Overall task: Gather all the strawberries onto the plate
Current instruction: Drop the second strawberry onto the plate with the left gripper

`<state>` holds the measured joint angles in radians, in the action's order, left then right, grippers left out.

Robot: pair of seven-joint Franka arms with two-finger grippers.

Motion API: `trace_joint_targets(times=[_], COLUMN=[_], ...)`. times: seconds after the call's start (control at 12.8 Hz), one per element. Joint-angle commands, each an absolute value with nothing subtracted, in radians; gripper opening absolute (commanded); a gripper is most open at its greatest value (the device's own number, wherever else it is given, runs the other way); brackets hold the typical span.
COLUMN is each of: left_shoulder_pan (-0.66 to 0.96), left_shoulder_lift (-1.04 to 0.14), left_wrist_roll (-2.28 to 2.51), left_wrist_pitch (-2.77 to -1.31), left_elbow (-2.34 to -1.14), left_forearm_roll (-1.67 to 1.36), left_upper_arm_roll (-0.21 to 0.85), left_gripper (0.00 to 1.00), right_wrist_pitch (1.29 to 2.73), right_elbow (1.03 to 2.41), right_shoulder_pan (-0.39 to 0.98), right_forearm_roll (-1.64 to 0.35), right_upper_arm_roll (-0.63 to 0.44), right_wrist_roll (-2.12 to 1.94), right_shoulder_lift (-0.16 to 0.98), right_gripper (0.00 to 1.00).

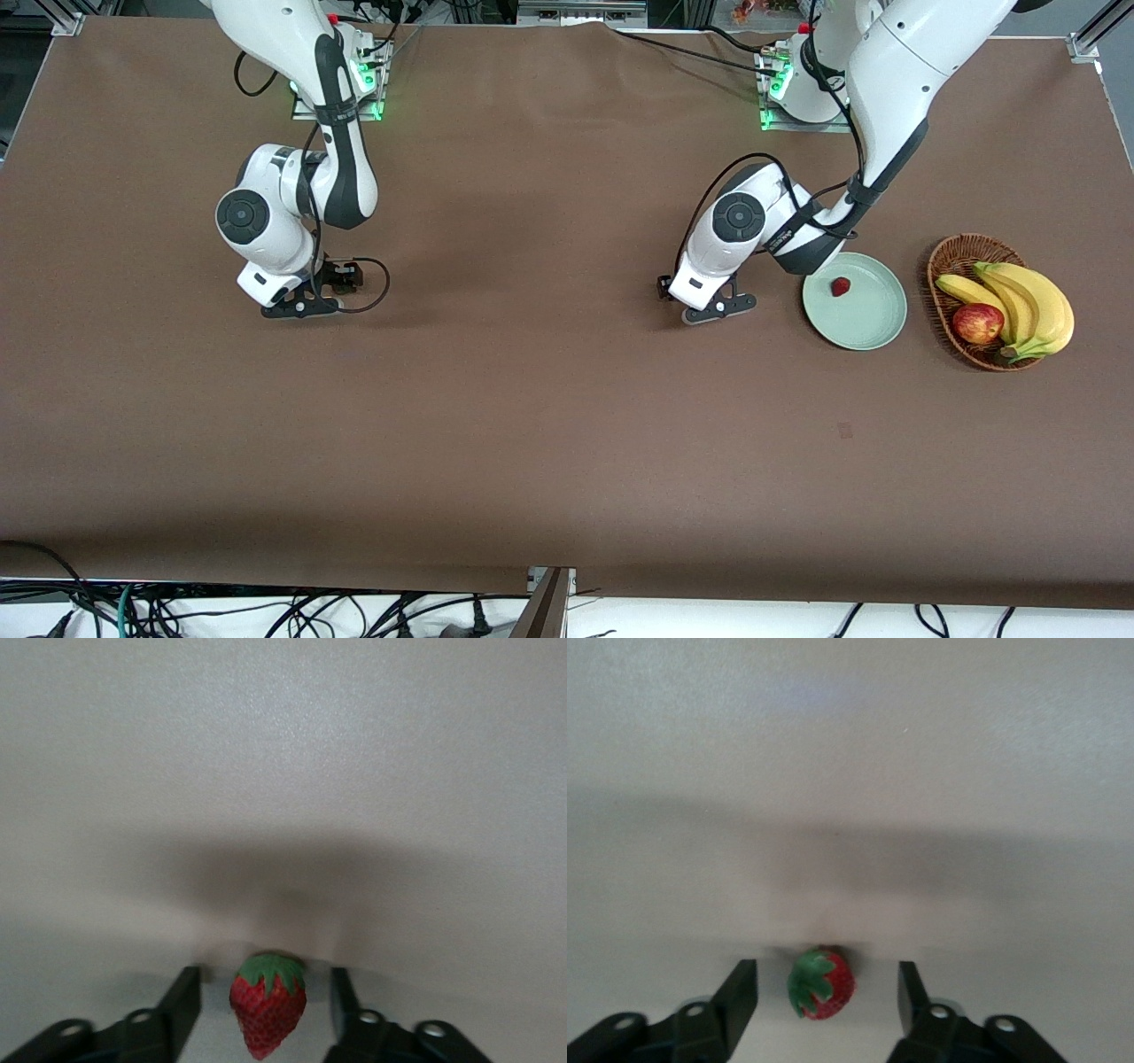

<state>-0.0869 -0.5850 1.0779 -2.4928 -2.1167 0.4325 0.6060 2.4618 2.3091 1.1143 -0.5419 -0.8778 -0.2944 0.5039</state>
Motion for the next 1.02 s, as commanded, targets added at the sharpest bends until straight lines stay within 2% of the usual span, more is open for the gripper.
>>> trace_joint_targets(times=[0.0,0.08,0.16,0.24,0.39,0.47,0.55,0.71,0.94], left_shoulder_pan=[-0.083,-0.083,-0.084,-0.089,-0.106,-0.144,-0.217,-0.427,-0.705], left_shoulder_lift=[-0.583,-0.583,-0.580,-0.574,-0.551,-0.542,-0.538,-0.522,-0.517], left_wrist_roll=[1.098,1.100,1.100,1.098,1.075,1.046,0.999,0.880,0.660], left_wrist_pitch=[-2.490,-2.482,-2.479,-2.465,-2.334,-2.277,-2.238,-2.125,-1.994], left_elbow=[-2.111,-2.111,-2.111,-2.108,-2.053,-2.022,-2.007,-2.000,-2.000], left_forearm_roll=[0.463,0.463,0.463,0.462,0.448,0.437,0.408,0.403,0.406], left_upper_arm_roll=[0.604,0.606,0.606,0.607,0.617,0.641,0.700,0.848,0.994], left_gripper=[0.31,0.20,0.10,0.10,0.09,0.09,0.09,0.09,0.09], right_wrist_pitch=[2.490,2.490,2.491,2.494,2.496,2.496,2.496,2.494,2.481], right_elbow=[2.333,2.333,2.333,2.333,2.333,2.333,2.333,2.333,2.284], right_shoulder_pan=[1.124,1.124,1.124,1.124,1.117,1.117,1.117,1.117,1.126], right_forearm_roll=[-0.603,-0.610,-0.611,-0.611,-0.618,-0.623,-0.627,-0.630,-0.661], right_upper_arm_roll=[-0.864,-0.861,-0.859,-0.859,-0.859,-0.859,-0.859,-0.859,-0.856], right_wrist_roll=[-0.316,-0.318,-0.321,-0.340,-0.371,-0.371,-0.373,-0.371,-0.356], right_shoulder_lift=[0.506,0.511,0.512,0.512,0.515,0.520,0.520,0.520,0.508], right_gripper=[0.69,0.68,0.61,0.54,0.42,0.41,0.38,0.24,0.19])
